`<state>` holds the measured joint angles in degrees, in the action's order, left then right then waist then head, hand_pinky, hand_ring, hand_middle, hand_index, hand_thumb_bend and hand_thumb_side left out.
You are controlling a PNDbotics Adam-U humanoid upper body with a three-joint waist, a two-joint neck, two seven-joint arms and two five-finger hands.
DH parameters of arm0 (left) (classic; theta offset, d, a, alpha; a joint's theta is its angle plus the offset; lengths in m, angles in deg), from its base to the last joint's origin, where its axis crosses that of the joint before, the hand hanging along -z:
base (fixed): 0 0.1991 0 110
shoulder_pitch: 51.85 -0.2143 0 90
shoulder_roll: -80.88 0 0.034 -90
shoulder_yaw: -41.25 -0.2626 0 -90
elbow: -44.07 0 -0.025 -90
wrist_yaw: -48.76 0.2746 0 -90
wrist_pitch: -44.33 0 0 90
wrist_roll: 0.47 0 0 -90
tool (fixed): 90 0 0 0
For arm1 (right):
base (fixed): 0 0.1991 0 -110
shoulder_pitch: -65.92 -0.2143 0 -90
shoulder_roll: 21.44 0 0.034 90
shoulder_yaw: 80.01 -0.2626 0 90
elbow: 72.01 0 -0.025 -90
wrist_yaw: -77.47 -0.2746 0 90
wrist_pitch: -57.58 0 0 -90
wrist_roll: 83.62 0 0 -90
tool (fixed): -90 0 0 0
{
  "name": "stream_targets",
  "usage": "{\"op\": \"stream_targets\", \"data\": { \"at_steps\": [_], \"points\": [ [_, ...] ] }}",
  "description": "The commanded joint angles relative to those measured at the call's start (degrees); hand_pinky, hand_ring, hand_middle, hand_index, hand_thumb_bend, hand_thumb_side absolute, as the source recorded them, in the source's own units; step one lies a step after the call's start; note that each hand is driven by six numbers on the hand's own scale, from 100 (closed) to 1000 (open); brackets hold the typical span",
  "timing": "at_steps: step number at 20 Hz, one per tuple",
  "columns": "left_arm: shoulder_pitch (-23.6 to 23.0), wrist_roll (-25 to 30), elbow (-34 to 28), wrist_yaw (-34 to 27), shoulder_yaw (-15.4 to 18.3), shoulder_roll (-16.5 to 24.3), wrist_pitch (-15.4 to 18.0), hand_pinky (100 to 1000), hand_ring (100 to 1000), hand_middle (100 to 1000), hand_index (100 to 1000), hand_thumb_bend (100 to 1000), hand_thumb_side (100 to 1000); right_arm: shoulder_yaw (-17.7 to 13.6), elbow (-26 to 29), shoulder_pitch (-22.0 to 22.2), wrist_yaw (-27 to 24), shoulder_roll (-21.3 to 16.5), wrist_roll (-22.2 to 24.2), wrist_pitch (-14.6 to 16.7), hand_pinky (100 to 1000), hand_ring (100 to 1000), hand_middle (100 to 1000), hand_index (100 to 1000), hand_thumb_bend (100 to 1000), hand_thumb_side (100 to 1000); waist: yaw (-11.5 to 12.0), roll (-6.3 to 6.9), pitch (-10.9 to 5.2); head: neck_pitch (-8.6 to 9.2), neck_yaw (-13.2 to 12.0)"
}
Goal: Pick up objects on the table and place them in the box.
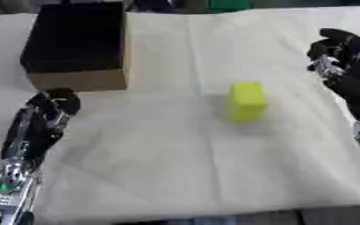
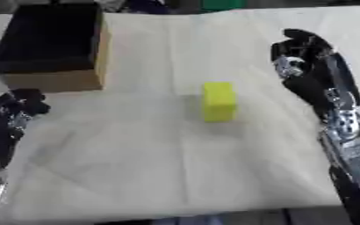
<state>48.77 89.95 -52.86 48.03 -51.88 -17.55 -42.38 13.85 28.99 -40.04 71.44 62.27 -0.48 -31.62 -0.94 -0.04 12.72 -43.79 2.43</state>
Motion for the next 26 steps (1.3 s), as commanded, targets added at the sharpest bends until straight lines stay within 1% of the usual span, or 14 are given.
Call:
{"op": "stream_targets", "data": {
  "at_steps": [1, 3, 5, 6, 7, 8, 14, 21, 26],
  "points": [
    [0.5, 0.2, -0.8, -0.1, 0.2, 0.8, 0.1, 675, 602, 598, 702, 589, 546, 0.2, 1.8, -0.7, 1.1, -3.0, 2.7, 0.8, 598, 724, 683, 851, 294, 427, 0.1, -0.11, -1.01, 0.22, 0.1],
    [0.5, 0.2, -0.8, 0.0, 0.1, 0.9, 0.1, 675, 602, 598, 702, 590, 546, 0.5, 2.2, -0.8, 1.9, -4.1, 5.4, 1.6, 616, 748, 714, 872, 354, 452, 0.2, -0.2, -1.04, 0.24, 0.1],
    [0.5, 0.2, -0.8, 0.0, 0.1, 0.9, 0.1, 675, 602, 598, 702, 590, 546, 0.9, 2.7, -0.9, 2.8, -5.4, 8.5, 2.5, 625, 760, 725, 880, 403, 469, 0.2, -0.27, -1.06, 0.22, 0.1],
    [0.5, 0.3, -0.8, 0.0, 0.1, 0.9, 0.1, 675, 603, 599, 702, 590, 546, 1.1, 2.9, -0.9, 3.2, -6.1, 10.1, 3.0, 635, 772, 736, 891, 455, 479, 0.3, -0.3, -1.07, 0.24, 0.1],
    [0.5, 0.3, -0.8, 0.0, 0.1, 1.0, 0.0, 675, 603, 599, 702, 590, 546, 1.2, 3.1, -1.0, 3.5, -6.7, 11.4, 3.4, 637, 773, 737, 893, 462, 480, 0.3, -0.33, -1.09, 0.25, 0.1],
    [0.5, 0.3, -0.8, 0.0, 0.1, 1.0, 0.1, 675, 603, 599, 702, 591, 545, 1.4, 3.4, -1.1, 3.9, -7.5, 12.7, 3.8, 644, 781, 743, 902, 514, 468, 0.3, -0.36, -1.11, 0.26, 0.1],
    [0.4, 0.3, -0.8, 0.0, 0.0, 1.2, 0.0, 675, 603, 599, 702, 594, 544, 2.9, 5.1, -2.4, 6.2, -13.6, 18.8, 5.3, 672, 805, 766, 921, 648, 437, 0.6, -0.62, -1.31, 0.3, 0.2],
    [0.2, 0.4, -0.7, 0.1, -0.1, 1.4, 0.0, 675, 603, 599, 702, 595, 543, 5.3, 6.8, -4.8, 7.5, -20.5, 24.5, 6.2, 697, 824, 788, 927, 706, 397, 0.9, -0.91, -1.47, 0.25, 0.2],
    [0.2, 0.5, -0.7, 0.1, -0.2, 1.5, 0.0, 675, 603, 598, 702, 597, 542, 7.5, 6.3, -7.9, 7.7, -23.5, 26.4, 5.9, 697, 818, 786, 922, 721, 375, 1.3, -1.07, -1.59, 0.16, 0.4]
  ]
}}
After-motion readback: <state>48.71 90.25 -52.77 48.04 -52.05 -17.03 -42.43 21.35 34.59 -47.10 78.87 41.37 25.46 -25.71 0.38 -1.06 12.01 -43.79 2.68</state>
